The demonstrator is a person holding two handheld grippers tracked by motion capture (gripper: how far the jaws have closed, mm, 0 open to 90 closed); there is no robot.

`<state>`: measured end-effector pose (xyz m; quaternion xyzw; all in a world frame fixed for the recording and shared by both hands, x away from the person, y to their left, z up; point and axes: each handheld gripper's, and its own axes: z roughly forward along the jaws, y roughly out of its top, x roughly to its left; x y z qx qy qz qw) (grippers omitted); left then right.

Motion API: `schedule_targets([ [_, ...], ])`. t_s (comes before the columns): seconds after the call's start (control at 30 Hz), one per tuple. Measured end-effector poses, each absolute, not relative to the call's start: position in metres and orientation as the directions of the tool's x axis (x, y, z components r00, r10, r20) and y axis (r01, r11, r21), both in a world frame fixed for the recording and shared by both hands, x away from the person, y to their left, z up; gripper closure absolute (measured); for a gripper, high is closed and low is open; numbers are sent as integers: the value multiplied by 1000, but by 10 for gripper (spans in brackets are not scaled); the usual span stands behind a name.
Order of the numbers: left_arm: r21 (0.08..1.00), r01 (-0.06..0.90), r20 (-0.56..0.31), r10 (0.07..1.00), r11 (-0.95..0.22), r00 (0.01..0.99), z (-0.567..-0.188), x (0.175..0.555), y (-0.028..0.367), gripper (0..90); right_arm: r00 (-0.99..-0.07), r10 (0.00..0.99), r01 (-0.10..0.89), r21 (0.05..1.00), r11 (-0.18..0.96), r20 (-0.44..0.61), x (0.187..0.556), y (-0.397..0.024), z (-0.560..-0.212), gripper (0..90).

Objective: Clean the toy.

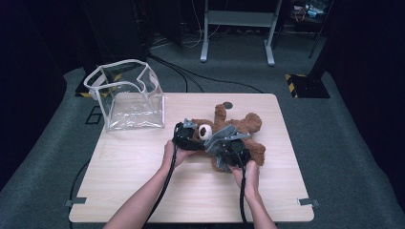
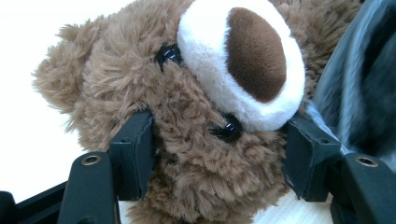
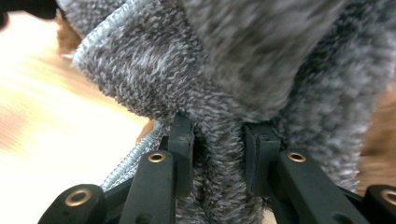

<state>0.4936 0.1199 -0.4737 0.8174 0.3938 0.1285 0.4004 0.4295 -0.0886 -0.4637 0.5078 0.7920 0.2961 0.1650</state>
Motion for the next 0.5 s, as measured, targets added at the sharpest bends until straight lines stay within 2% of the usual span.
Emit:
schedule_targets([
  [0.23,754,541,-105,745,-372,659,-474,493,120,341,-457,877,746,600,289,147,426,-89,-475,691],
  [0.43,755,542,-108,746,-369,658,-474,493,121,341,-512,839,763,547,345,184,408,-90,-478,691],
  [0.5,756,540,-105,746,-370,657,-474,493,121,341,-523,837,760,535,370,164,403,-93,-475,689],
])
